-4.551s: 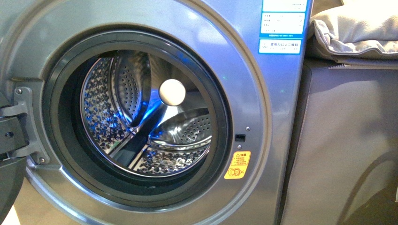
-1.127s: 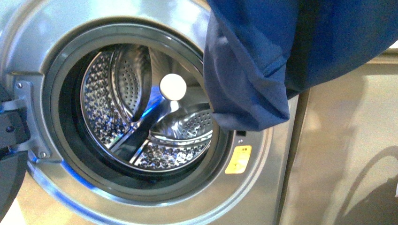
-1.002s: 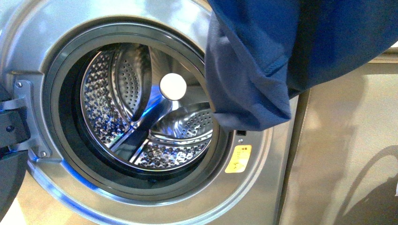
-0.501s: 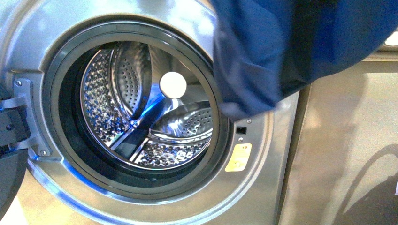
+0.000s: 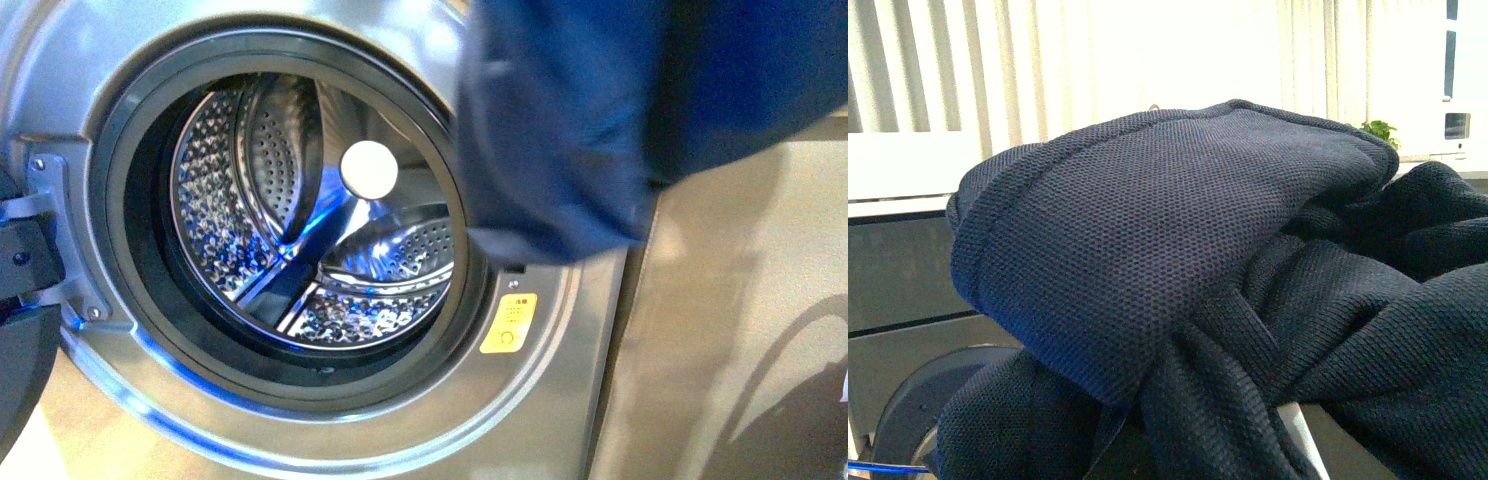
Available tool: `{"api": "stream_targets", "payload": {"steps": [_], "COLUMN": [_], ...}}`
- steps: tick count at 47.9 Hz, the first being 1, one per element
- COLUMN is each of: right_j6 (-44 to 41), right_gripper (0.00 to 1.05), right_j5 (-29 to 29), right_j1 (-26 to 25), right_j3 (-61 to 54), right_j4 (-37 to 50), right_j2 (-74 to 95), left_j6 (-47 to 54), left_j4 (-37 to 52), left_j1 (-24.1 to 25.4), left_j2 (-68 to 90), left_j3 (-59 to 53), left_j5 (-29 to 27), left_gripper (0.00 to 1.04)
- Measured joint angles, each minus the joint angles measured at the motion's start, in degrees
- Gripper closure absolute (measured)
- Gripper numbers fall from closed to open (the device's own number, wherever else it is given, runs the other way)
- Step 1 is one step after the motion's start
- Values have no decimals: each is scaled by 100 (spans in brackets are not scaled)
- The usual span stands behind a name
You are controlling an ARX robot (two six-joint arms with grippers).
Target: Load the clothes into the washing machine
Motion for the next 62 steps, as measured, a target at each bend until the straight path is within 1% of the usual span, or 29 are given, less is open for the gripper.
{"api": "stream_targets", "payload": {"steps": [16,24,28,31,34,35,39,45,55,58,62], "right_j6": [0,0,0,0,0,-2,-2,-4,-4,-4,-7], "right_gripper": [94,94,94,94,94,94,94,94,94,94,94], "right_j5": [4,4,4,4,9,13,22,42,55,57,76], "right_j1": [0,0,-2,-2,-2,-4,-9,-17,-20,-17,-17], "right_j3": [0,0,0,0,0,0,0,0,0,0,0], "right_j4": [0,0,0,0,0,0,0,0,0,0,0], "right_j2": [0,0,-2,-2,-2,-2,-2,-2,-2,-2,-2], "left_j6": [-212,-529,-518,-365,-138,-11,225,400,586,645,728], "left_j4": [129,514,323,39,-280,-487,-789,-907,-1012,-1029,-1185], "left_j1": [-334,-474,-599,-710,-833,-883,-975,-1078,-1290,-1355,-1482], "left_j2": [87,131,140,184,286,337,457,616,828,866,931], "left_j3": [81,101,181,313,516,634,846,1078,1419,1482,1611], "left_j5": [-105,-72,-129,-267,-540,-719,-1038,-1414,-2308,-2483,-2839], "left_gripper": [7,7,7,7,7,7,7,7,7,7,7]}}
